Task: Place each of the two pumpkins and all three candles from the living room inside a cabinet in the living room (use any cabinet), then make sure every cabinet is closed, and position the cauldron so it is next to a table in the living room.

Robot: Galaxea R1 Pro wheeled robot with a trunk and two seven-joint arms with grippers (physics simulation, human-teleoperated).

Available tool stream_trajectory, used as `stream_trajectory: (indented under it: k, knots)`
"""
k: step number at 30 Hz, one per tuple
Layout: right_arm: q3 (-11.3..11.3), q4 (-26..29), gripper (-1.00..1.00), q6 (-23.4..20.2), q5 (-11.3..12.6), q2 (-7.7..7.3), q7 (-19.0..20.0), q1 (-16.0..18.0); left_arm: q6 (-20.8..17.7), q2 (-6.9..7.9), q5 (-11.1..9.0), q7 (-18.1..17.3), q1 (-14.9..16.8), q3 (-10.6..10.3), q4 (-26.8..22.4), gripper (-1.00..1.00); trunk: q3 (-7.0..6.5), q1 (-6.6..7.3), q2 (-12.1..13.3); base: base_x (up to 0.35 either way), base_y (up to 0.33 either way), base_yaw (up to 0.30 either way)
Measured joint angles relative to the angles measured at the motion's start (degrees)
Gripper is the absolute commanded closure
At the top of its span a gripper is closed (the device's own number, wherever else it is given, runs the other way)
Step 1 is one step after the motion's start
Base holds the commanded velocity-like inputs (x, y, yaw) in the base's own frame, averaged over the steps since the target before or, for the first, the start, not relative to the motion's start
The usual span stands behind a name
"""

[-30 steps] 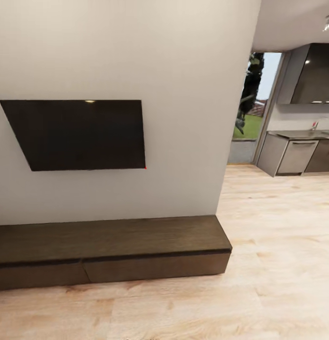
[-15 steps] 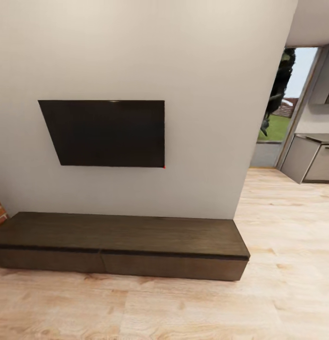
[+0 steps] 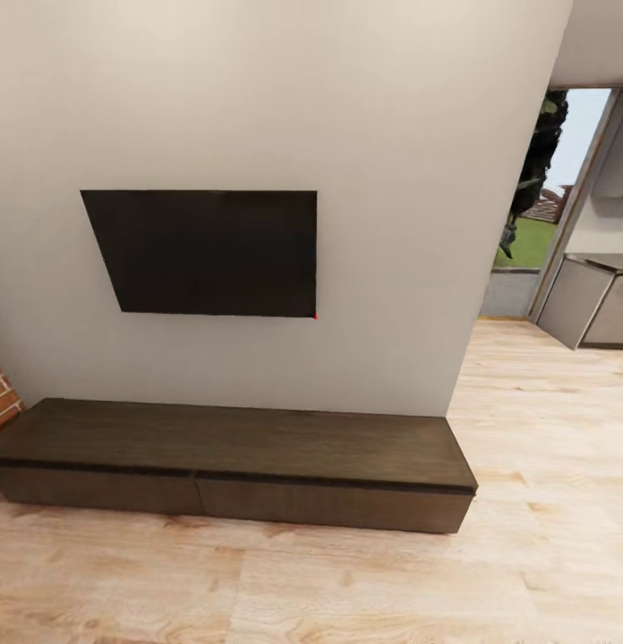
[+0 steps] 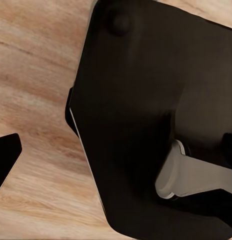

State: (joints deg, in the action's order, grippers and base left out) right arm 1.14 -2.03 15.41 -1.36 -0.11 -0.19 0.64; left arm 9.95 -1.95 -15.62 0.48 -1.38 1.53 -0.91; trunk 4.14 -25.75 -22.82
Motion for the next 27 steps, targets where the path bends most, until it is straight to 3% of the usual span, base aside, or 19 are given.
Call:
stream_trajectory:
  k: [7,27]
  knots:
    - [0.0,0.0,-1.0,0.7,0.0,0.01,0.3,0.0,0.1,0.1,0.8,0.0,0.0,-0.4,-0.1,-1.0,-0.13,0.0,0.0,0.0,0.007,-0.137]
    - [0.0,-0.1,-1.0,2.6,0.0,-0.23,0.3,0.0,0.1,0.17,0.5,0.0,0.0,-0.5,-0.1,-1.0,-0.14,0.0,0.0,0.0,0.043,-0.003]
